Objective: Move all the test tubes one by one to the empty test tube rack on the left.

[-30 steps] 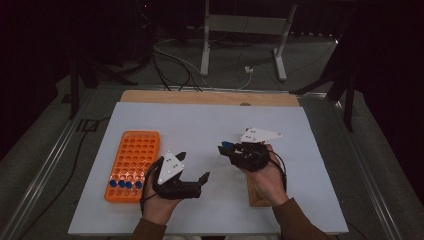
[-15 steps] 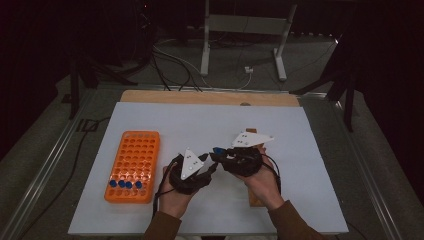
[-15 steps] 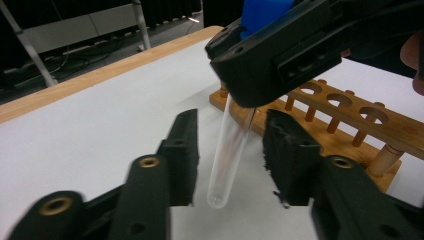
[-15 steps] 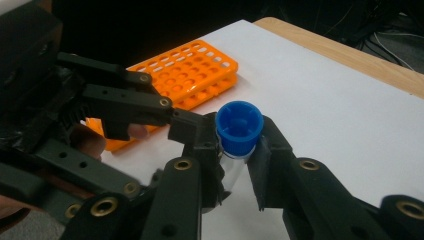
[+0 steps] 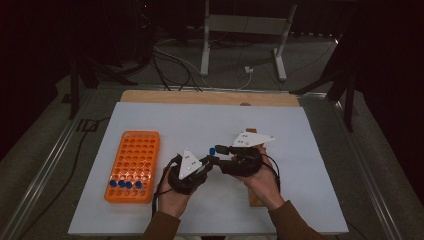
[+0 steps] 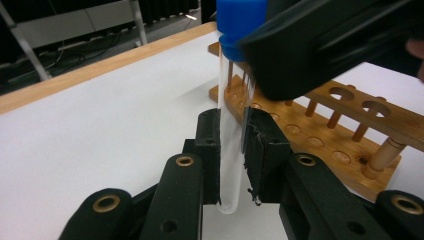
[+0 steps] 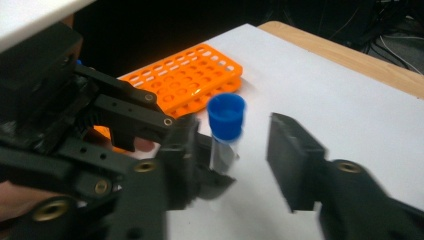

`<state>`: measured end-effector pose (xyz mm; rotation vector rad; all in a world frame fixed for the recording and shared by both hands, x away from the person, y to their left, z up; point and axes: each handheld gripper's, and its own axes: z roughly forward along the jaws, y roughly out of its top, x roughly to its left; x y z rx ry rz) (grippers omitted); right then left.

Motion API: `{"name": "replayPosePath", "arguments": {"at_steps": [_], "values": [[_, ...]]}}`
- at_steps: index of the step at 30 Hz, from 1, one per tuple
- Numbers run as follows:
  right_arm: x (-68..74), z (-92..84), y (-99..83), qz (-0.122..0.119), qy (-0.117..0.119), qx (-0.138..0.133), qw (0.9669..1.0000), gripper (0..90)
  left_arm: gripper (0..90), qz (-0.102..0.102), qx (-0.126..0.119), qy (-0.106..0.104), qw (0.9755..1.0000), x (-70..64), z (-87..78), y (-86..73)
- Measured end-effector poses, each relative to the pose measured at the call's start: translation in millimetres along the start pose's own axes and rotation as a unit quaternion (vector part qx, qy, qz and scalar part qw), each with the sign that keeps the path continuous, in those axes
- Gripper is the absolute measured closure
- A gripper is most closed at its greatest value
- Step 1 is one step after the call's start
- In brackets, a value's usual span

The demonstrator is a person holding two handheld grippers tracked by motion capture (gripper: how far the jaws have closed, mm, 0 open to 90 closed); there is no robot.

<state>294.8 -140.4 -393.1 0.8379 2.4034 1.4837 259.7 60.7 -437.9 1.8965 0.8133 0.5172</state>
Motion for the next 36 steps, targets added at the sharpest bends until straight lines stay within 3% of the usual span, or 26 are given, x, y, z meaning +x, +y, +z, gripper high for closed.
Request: {"name": "replayPosePath", "arguments": {"at_steps": [6, 10, 23, 36], "values": [[-5.3, -8.3, -2.3, 0.002, -0.008, -0.013, 0.9999, 31.8, 78.5, -0.020, -0.003, 0.007, 0.9998, 9.6, -8.2, -1.5], [-7.0, -11.3, -4.9, -0.006, -0.028, -0.013, 0.9995, 22.8, 78.5, -0.027, -0.008, 0.006, 0.9996, 14.8, -15.3, -1.4], [-19.1, -22.6, -16.1, 0.006, -0.067, -0.024, 0.9974, 13.0, 78.4, -0.054, -0.040, 0.025, 0.9974, 38.9, -51.3, -0.2], [-35.7, -45.4, -34.7, 0.014, -0.113, -0.031, 0.9930, 3.4, 78.4, -0.077, -0.070, 0.077, 0.9916, 73.8, -99.5, -4.9]]}}
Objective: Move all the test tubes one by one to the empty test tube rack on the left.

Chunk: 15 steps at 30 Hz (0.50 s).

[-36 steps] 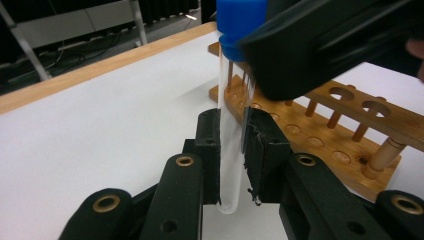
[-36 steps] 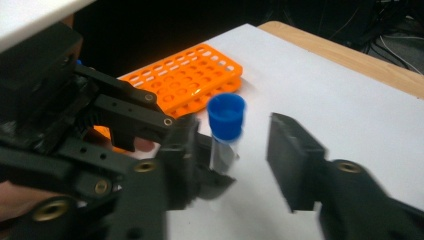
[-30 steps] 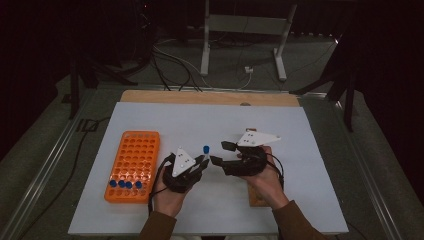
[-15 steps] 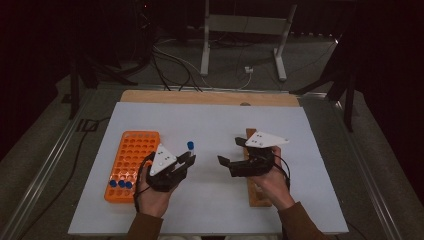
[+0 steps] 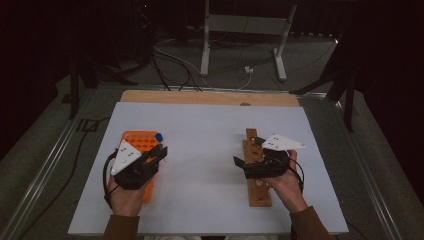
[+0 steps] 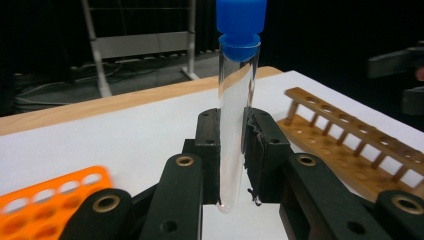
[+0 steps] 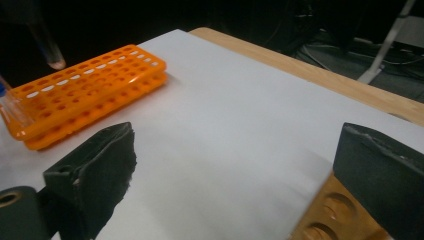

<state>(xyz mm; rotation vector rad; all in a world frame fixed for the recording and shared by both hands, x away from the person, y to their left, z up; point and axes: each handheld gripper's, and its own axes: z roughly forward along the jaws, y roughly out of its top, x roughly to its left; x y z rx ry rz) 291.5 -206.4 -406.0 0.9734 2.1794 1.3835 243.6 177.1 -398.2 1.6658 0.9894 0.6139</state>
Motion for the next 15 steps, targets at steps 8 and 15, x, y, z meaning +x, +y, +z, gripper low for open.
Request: {"name": "replayPosePath", "arguments": {"at_steps": [8, 15], "values": [[-12.5, -11.1, -10.0, 0.016, -0.018, -0.014, 0.9996, 3.1, 78.4, -0.010, -0.008, 0.037, 0.9992, 30.6, -28.5, -7.8], [-25.2, -19.1, -13.6, 0.035, -0.030, -0.025, 0.9986, 3.0, 78.4, -0.037, -0.014, 0.072, 0.9966, 62.6, -51.4, -20.2]]}}
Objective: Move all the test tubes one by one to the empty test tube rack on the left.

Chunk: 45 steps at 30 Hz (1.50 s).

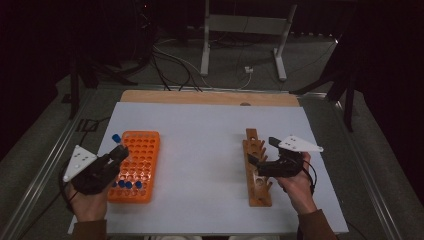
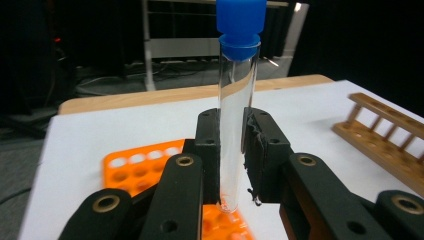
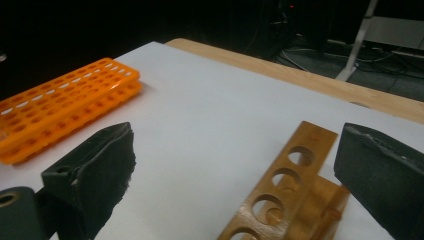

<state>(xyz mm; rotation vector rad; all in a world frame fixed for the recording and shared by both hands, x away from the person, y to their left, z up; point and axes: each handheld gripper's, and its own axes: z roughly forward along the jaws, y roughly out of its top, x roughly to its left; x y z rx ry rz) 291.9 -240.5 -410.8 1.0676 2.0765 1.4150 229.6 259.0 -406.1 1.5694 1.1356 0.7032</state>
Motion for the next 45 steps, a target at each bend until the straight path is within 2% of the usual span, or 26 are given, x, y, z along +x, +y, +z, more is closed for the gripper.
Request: {"name": "replayPosePath", "arguments": {"at_steps": [5, 9, 14, 17, 26, 30, 42, 45], "values": [[-7.8, -3.7, -1.6, 0.012, -0.008, -0.004, 0.9999, 3.1, 78.3, -0.009, 0.001, 0.012, 0.9999, 16.5, -7.3, -10.1], [-14.6, -7.8, -4.6, 0.017, -0.013, -0.005, 0.9998, 3.1, 78.3, -0.007, 0.011, 0.016, 0.9998, 25.2, -9.9, -18.4], [-21.4, -16.5, -9.8, 0.024, -0.022, -0.011, 0.9994, 3.1, 78.3, -0.003, 0.025, 0.019, 0.9995, 30.4, -14.3, -30.4], [-24.5, -20.9, -13.1, 0.029, -0.027, -0.010, 0.9992, 3.1, 78.3, -0.009, 0.030, 0.023, 0.9992, 33.7, -18.3, -37.9], [-30.9, -29.8, -20.9, 0.040, -0.032, -0.016, 0.9986, 3.1, 78.3, -0.017, 0.054, 0.024, 0.9981, 34.6, -23.5, -60.0], [-32.5, -32.0, -25.0, 0.043, -0.034, -0.016, 0.9984, 3.1, 78.3, -0.010, 0.059, 0.018, 0.9980, 32.9, -26.6, -64.3], [-34.3, -36.5, -31.0, 0.048, -0.040, -0.013, 0.9980, 3.1, 78.3, -0.009, 0.061, 0.005, 0.9981, 32.3, -36.0, -74.9], [-34.0, -37.4, -32.5, 0.049, -0.041, -0.012, 0.9979, 3.1, 78.3, -0.005, 0.070, 0.000, 0.9975, 31.0, -36.7, -78.4]]}}
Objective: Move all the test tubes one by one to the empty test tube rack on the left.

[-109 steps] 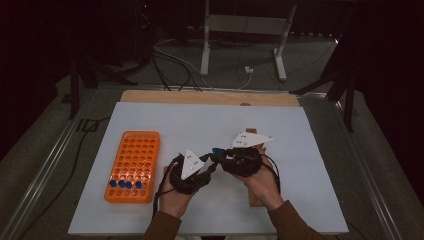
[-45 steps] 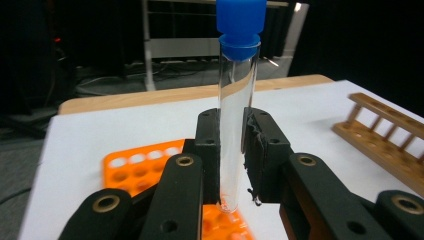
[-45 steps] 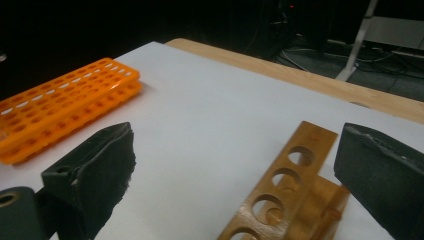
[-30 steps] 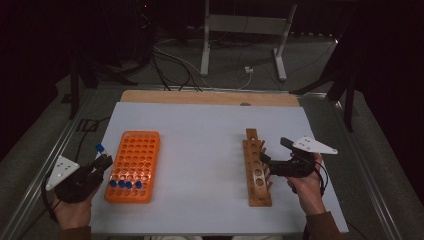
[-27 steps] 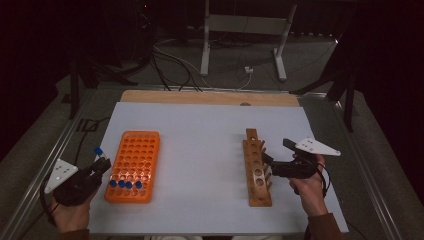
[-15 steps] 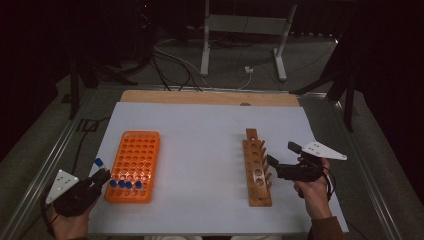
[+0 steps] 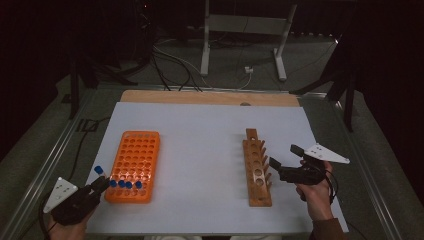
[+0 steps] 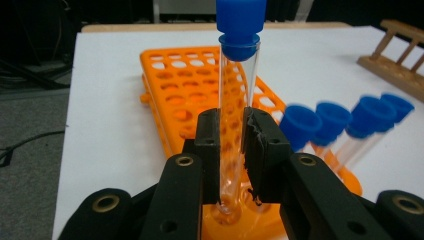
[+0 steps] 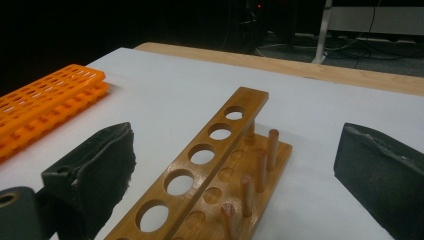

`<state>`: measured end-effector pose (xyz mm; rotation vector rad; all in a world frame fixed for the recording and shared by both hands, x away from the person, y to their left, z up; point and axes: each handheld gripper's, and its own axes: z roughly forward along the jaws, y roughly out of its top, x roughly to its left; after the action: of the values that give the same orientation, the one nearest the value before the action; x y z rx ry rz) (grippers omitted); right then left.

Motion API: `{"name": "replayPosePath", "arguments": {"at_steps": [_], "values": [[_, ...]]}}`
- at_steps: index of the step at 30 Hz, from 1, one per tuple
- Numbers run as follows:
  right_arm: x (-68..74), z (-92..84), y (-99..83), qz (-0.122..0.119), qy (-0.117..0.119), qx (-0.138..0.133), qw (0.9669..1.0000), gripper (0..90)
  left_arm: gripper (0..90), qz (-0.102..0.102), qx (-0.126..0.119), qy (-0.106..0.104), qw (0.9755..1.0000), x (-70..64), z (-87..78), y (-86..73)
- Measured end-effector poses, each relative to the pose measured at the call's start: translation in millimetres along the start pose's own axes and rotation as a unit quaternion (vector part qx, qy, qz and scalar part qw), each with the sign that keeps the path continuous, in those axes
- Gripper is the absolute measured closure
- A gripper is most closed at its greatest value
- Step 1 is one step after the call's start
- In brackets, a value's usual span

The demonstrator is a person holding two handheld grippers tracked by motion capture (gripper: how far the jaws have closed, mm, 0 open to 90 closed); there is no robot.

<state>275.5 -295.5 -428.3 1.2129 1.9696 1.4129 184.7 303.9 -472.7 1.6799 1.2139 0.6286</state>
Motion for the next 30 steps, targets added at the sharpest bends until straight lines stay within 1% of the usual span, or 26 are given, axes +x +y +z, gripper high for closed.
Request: {"name": "replayPosePath", "arguments": {"at_steps": [4, 6, 7, 8, 9, 14, 16, 18, 20, 21, 22, 24, 25, 28, 30], "values": [[-0.8, -0.8, -0.8, 0.002, 0.000, -0.001, 1.0000, 3.1, 78.3, 0.015, 0.024, 0.002, 0.9996, -1.2, 2.4, -5.2], [-0.8, -1.1, -1.2, 0.002, 0.000, -0.001, 1.0000, 3.1, 78.3, 0.021, 0.047, 0.005, 0.9986, -1.2, 5.8, -9.7], [-0.7, -1.3, -1.3, 0.002, 0.000, 0.000, 1.0000, 3.1, 78.4, 0.021, 0.045, 0.003, 0.9988, -0.9, 5.7, -10.7], [-0.6, -1.4, -1.5, 0.002, 0.001, 0.000, 1.0000, 3.1, 78.5, 0.017, 0.049, 0.004, 0.9987, 0.0, 4.9, -9.7], [-0.4, -1.6, -2.0, 0.002, 0.001, -0.001, 1.0000, 3.1, 78.6, 0.018, 0.053, 0.003, 0.9984, 0.2, 4.6, -8.9], [1.0, -2.2, -7.1, 0.001, 0.002, 0.005, 1.0000, 3.1, 78.8, 0.022, 0.056, 0.005, 0.9982, -1.1, 4.6, -8.6], [1.3, -2.5, -9.2, 0.000, 0.001, 0.007, 1.0000, 3.1, 78.8, 0.026, 0.051, 0.005, 0.9984, -1.2, 4.2, -9.9], [1.1, -3.4, -11.1, 0.000, 0.001, 0.007, 1.0000, 3.1, 78.7, 0.028, 0.040, 0.002, 0.9988, -0.1, 4.1, -12.4], [0.4, -4.4, -12.4, 0.002, 0.000, 0.007, 1.0000, 3.1, 78.6, 0.028, 0.034, 0.002, 0.9991, 1.5, 5.5, -14.9], [-0.2, -4.8, -12.9, 0.002, 0.000, 0.007, 1.0000, 3.1, 78.7, 0.028, 0.032, 0.000, 0.9991, 2.0, 6.2, -15.7], [-0.5, -5.0, -13.2, 0.003, -0.001, 0.007, 1.0000, 3.1, 78.7, 0.029, 0.025, -0.007, 0.9993, 2.5, 7.1, -16.6], [-1.3, -5.4, -13.9, 0.005, -0.001, 0.008, 1.0000, 3.1, 78.7, 0.038, 0.035, -0.002, 0.9987, 1.6, 8.6, -16.7], [-1.3, -5.5, -14.1, 0.004, -0.001, 0.008, 1.0000, 3.1, 78.7, 0.037, 0.039, -0.001, 0.9986, 1.2, 8.5, -16.7], [-1.4, -5.9, -14.6, 0.004, -0.001, 0.007, 1.0000, 3.1, 78.8, 0.046, 0.067, 0.007, 0.9967, -1.0, 9.2, -18.7], [-1.7, -6.0, -14.8, 0.004, -0.001, 0.006, 1.0000, 3.1, 78.7, 0.047, 0.071, 0.008, 0.9963, -1.6, 8.2, -18.2]]}}
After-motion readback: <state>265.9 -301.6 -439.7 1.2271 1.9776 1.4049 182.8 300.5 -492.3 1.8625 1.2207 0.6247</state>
